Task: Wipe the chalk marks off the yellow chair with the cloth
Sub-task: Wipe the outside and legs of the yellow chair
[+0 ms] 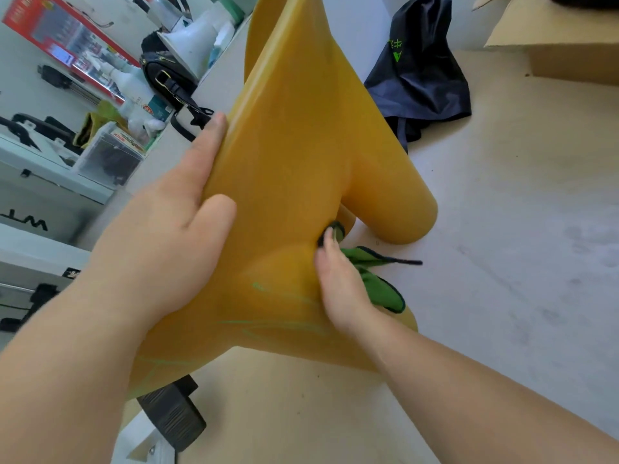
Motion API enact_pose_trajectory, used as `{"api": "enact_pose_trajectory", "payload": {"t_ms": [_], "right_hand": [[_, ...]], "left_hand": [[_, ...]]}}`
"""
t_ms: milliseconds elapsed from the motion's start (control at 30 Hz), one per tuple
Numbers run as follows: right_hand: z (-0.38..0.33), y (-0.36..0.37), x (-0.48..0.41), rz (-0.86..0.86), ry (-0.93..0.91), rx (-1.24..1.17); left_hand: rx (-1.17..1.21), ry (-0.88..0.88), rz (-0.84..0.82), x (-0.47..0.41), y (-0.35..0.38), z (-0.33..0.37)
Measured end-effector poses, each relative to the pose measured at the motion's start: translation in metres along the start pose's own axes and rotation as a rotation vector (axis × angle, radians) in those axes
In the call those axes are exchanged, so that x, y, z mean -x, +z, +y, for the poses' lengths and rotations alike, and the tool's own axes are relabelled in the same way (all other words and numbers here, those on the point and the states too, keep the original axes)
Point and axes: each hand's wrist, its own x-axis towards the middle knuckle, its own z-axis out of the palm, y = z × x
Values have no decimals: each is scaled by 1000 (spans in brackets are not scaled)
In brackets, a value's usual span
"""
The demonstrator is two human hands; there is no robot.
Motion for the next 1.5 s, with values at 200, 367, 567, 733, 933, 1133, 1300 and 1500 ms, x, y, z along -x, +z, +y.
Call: {"api": "enact_pose_trajectory", "payload": {"t_ms": [200, 367, 567, 733, 933, 1133, 1300, 1500], "right_hand": [[-4, -11, -8, 6, 244, -160], [-36, -5, -6, -11, 150, -285], [-70, -11, -56, 148, 1, -575], [-26, -16, -99, 112, 364, -949], [-43, -27, -97, 91, 266, -770], [-82, -30, -94, 260, -116, -497], [-45, -33, -111, 227, 187, -660], [-90, -7, -64, 232, 17, -217]], "left_hand": [[-302, 26, 15, -27, 0, 31], [-330, 105, 3, -78, 6, 55], [-384, 167, 43, -108, 10, 67], [-468, 164, 32, -105, 16, 70], [-493, 185, 21, -101, 17, 73], [-509, 220, 29, -101, 17, 71], [-512, 208, 6, -99, 15, 75], [-348, 215, -14, -100, 8, 68]]}}
